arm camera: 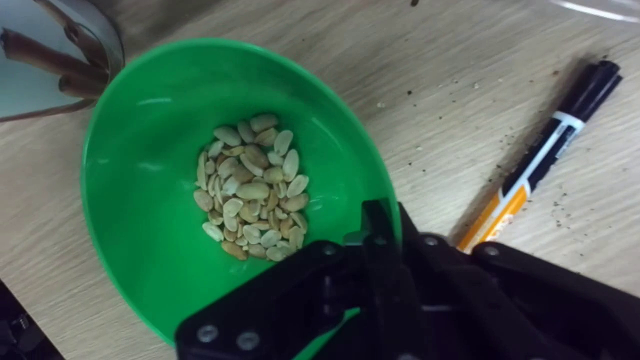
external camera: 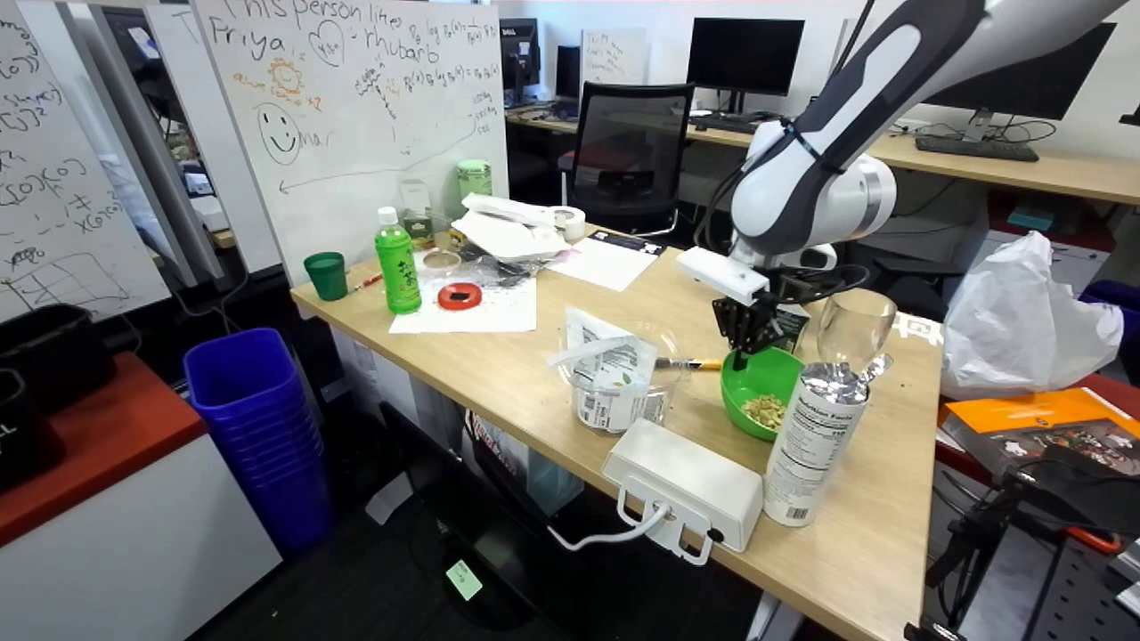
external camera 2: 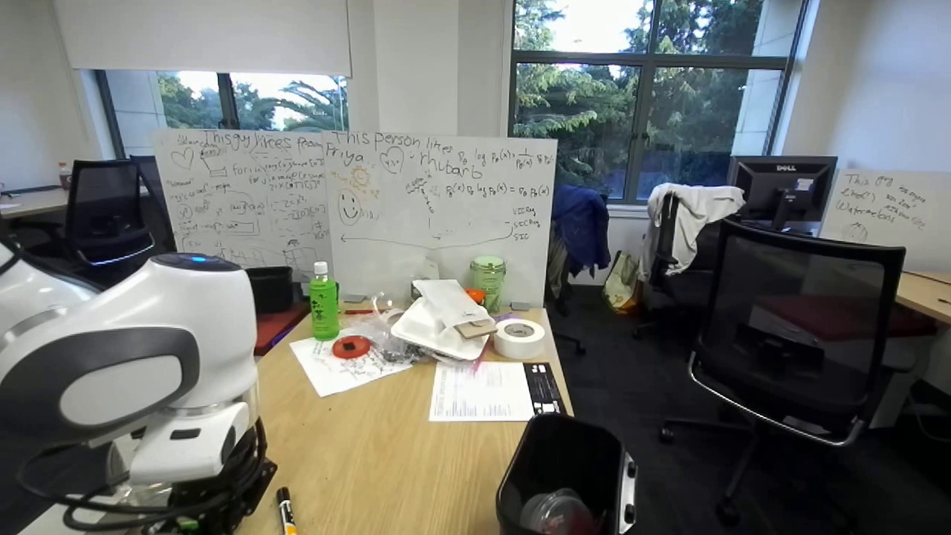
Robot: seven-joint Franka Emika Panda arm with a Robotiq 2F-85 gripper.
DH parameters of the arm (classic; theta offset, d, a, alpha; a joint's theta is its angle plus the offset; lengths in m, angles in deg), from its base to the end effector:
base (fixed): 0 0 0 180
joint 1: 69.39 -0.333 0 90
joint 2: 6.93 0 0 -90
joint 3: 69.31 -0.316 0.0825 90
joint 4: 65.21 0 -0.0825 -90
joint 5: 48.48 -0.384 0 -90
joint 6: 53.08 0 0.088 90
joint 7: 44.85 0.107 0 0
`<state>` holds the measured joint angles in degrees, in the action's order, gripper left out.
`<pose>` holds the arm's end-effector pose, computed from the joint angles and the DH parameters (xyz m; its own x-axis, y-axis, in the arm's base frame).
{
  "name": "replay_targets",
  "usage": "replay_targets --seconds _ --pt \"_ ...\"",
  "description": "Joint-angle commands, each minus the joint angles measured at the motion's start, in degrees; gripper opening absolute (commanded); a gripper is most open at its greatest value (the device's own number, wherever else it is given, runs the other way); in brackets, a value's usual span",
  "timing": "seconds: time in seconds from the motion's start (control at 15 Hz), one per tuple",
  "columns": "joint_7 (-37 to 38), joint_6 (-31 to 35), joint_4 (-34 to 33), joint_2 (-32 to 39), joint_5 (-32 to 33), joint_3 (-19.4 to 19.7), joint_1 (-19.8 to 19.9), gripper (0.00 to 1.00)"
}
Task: Put the green bowl behind the wine glass
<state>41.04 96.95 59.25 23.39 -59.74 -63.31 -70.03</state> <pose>0.5450 -0.0580 0.1396 -0.1840 -0.9822 -0.0373 -0.9806 0.1808 0.0760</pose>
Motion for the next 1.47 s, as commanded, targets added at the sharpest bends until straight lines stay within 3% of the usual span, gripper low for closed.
replay_targets --seconds 0.0,0.07,0.13,0.8,1.2,1.27,1.4 --pt "0.11 -3.0 -2.07 1.64 1.78 1.76 -1.91 0.01" --pt "0.16 -3.76 -2.41 1.54 2.13 1.92 -2.21 0.11" --pt "0.27 -4.57 -2.77 1.44 2.44 2.08 -2.45 0.32" --pt "-0.85 -1.63 -1.12 -4.04 1.36 2.19 -1.23 0.98" --pt "-2.19 -2.45 4.15 -12.17 -0.54 2.55 1.46 1.0" --pt "-0.13 -2.7 0.95 -9.01 1.06 3.2 0.66 1.0" --pt "-0.28 -2.69 2.87 -11.21 1.0 3.13 0.96 1.0"
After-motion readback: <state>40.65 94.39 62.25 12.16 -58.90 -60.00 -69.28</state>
